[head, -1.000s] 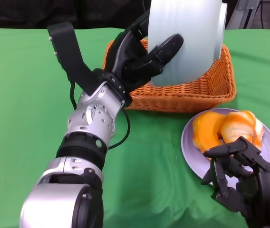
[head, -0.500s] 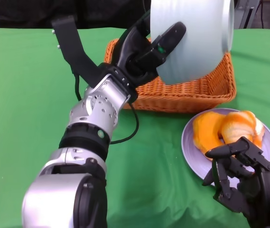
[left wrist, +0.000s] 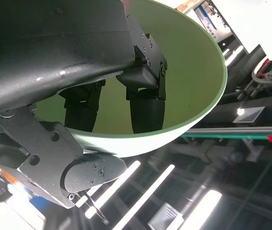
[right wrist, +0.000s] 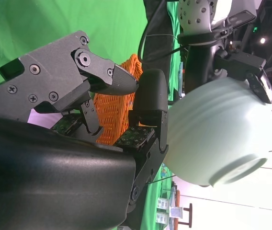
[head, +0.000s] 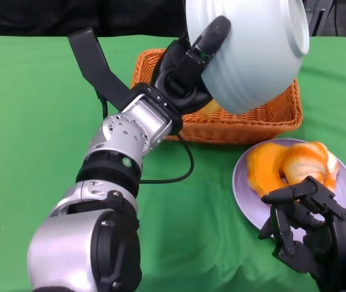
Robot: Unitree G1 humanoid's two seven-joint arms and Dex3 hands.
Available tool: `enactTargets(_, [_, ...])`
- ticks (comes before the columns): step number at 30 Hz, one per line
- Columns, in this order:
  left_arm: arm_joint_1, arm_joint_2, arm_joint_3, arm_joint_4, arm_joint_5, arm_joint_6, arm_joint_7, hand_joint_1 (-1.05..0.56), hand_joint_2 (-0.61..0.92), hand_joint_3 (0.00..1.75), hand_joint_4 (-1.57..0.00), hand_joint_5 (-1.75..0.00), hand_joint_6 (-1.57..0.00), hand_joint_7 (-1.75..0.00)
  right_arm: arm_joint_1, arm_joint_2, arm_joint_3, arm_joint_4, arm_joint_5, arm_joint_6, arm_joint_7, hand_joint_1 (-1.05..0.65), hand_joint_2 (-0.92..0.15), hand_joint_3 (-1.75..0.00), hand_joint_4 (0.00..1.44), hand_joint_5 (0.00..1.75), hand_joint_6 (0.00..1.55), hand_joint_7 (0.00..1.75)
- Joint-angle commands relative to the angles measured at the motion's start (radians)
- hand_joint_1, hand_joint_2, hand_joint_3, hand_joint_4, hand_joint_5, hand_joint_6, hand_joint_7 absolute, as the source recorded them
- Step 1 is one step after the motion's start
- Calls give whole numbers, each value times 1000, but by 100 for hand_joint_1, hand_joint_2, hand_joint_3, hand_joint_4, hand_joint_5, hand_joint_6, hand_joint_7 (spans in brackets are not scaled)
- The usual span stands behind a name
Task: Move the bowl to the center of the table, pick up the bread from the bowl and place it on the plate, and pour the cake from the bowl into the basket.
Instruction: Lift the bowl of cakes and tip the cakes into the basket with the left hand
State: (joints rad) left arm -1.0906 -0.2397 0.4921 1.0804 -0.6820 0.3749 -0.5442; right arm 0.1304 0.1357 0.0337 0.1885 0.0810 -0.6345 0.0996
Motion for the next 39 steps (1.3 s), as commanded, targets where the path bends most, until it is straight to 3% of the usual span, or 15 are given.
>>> enactTargets(1, [-53,-3,32,5,-46,46,26,-12,64,112,-72,-175,-64,-171,10,-5,-6,-2,21,-8,5,-6,-66,-93,81,153,70,121])
enactTargets(5, [-57,-1,55,6,-71,82,43,-14,58,122,-74,-175,-64,-174,14,-8,-8,-1,23,-7,9,-7,-67,-92,80,153,70,120])
enactTargets(14, [-61,6,84,17,-103,116,49,-14,56,124,-73,-175,-65,-175,15,-7,-9,1,32,-2,19,-7,-69,-89,80,152,71,121])
enactTargets(23, [-54,14,42,3,-58,76,11,-14,57,124,-73,-175,-64,-175,6,-7,-12,15,23,-15,15,-7,-69,-89,81,152,71,120])
enactTargets(27, [-35,18,-25,-35,7,-18,-59,-13,59,120,-73,-175,-66,-167,0,-3,-13,25,26,-35,16,-6,-68,-91,82,152,71,120])
enactTargets(33, [9,42,-134,-126,122,-182,-143,-14,75,97,-71,-175,-69,-158,2,-2,-11,2,39,-13,20,-7,-66,-95,82,151,71,120])
enactTargets(39, [93,69,-273,-218,313,-581,-199,-12,60,108,-76,-175,-74,-154,4,1,-11,-2,42,-9,22,-5,-64,-97,83,152,72,120])
